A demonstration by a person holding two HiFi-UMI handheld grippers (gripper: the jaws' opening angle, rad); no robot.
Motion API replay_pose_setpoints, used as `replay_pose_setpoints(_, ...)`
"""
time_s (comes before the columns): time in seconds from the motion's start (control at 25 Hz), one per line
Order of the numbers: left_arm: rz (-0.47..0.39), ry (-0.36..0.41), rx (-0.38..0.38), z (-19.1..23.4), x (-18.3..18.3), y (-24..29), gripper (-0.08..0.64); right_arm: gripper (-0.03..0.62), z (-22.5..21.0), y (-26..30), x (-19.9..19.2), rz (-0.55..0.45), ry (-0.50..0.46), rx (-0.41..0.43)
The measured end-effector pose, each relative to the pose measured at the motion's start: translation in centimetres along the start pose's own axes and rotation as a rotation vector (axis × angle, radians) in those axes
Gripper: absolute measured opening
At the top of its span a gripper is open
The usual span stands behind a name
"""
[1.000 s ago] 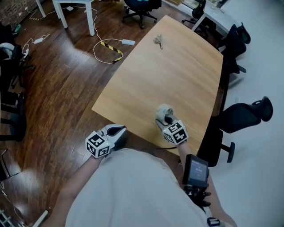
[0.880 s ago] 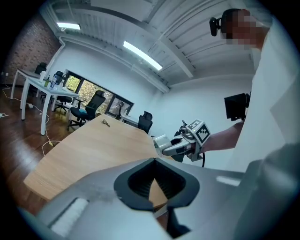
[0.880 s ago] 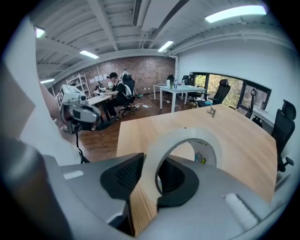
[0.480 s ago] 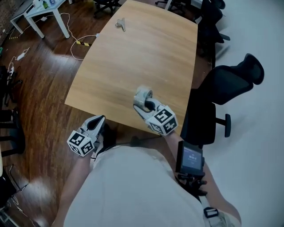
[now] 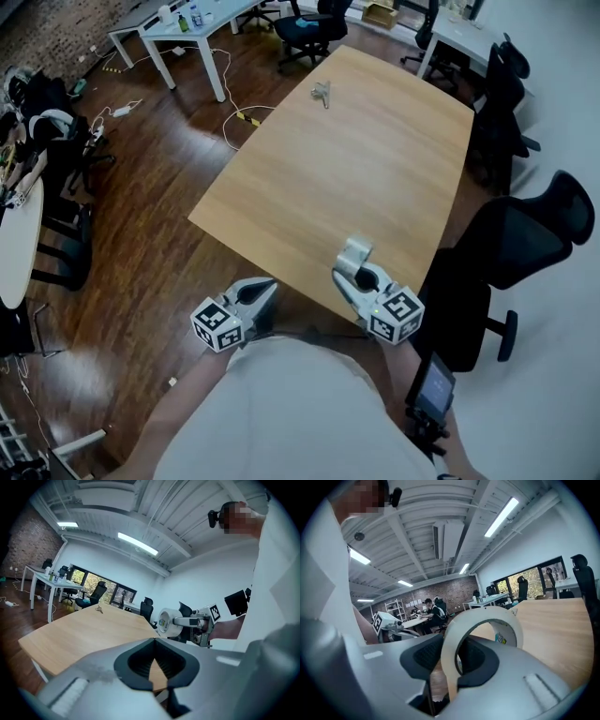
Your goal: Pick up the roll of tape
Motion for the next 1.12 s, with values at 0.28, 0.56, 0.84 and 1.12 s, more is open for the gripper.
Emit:
replay_pose_setpoints(0.28,-0.02,0.053,-0.016,-1.3,1.2,-0.4,0.005,0.101,2.3,-2.0,0.0,-0.072,0.011,0.03)
replay_pose_setpoints(0.56,-0.035,0.064,-0.051,-2.1,1.4,-1.9,0.005,0.101,5.4,-2.0,0.2,-0.09,0.013,0.03)
replay_pose_setpoints(0.84,-0.02,0.026,-0.063,-2.6,0.5,-6.7,0.005,0.101,10.5,-0.5,-0.7,-0.103,0.036,0.055)
replay_pose_setpoints(1.12,0.0,0.03,-0.102,-1.8,0.2,-11.2,0.005,0.101,15.1,1.8,-2.2,-0.1,0.042,0.039)
Point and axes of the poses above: the fingertips, and each gripper's own axes: y forward along the fingers, z to its left, x out of its top, the point moved 3 cm from there along -y, backward along the fingers, and after that the axes turned 12 degrees about -z, right-handed, at the moved point
